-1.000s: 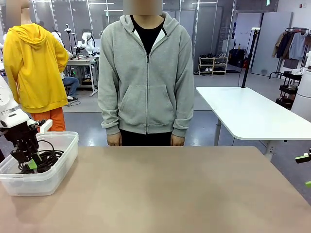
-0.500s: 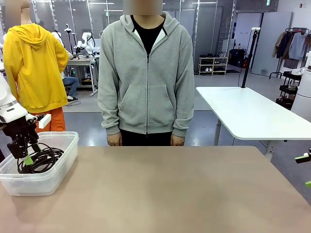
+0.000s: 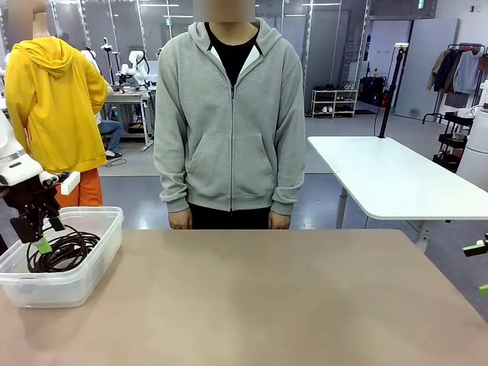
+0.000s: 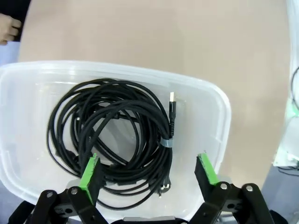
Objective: Organize and store the cables.
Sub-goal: Place the USB Extension Cable into the Organizing box.
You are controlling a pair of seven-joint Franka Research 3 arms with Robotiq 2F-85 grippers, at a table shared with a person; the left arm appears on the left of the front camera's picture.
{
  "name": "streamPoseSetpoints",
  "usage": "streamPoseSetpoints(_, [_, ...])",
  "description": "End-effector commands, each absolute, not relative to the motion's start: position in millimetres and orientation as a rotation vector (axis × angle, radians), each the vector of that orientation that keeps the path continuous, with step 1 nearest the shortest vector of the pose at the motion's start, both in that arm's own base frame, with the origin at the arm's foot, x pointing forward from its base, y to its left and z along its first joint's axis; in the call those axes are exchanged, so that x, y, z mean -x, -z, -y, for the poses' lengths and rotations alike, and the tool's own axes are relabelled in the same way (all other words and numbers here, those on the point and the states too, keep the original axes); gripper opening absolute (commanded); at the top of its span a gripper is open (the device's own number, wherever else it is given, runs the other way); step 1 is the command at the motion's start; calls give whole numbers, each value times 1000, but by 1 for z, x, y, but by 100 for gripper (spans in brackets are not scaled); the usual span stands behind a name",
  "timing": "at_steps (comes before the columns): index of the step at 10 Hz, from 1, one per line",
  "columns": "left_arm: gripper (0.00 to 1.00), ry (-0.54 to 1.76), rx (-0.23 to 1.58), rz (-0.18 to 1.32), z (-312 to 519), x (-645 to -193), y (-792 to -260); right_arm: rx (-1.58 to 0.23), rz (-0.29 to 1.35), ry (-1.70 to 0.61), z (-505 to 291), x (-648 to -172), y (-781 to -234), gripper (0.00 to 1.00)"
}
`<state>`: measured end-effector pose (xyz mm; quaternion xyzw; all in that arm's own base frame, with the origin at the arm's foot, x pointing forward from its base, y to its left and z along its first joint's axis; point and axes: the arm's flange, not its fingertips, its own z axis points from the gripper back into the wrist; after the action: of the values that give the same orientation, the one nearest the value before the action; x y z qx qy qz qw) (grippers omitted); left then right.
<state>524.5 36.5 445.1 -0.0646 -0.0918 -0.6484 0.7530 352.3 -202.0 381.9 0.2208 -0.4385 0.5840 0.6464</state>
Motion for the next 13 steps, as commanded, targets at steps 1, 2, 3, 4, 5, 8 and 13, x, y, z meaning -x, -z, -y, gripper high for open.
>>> streamPoseSetpoints(1, [100, 1371, 213, 169, -36, -529, -433, -521, 972, -1314, 200, -350, -385, 100])
streamPoseSetpoints(2, [100, 1415, 141, 200, -37, -524, -445, -521, 972, -1314, 200, -350, -385, 100])
streamPoseSetpoints(3, [100, 1415, 141, 200, -37, -524, -445, -521, 972, -1314, 200, -350, -385, 100])
streamPoseSetpoints(4, [100, 1415, 141, 200, -37, -524, -445, -521, 972, -1314, 200, -350, -385, 100])
streamPoseSetpoints(5, [100, 1415, 141, 200, -37, -524, -445, -521, 972, -1314, 200, -350, -385, 100])
streamPoseSetpoints(8, [100, 1415, 141, 200, -37, -524, -445, -521, 972, -1314, 200, -350, -385, 100])
streamPoseSetpoints(13, [100, 1415, 141, 200, -37, -524, -445, -521, 972, -1314, 200, -350, -385, 100])
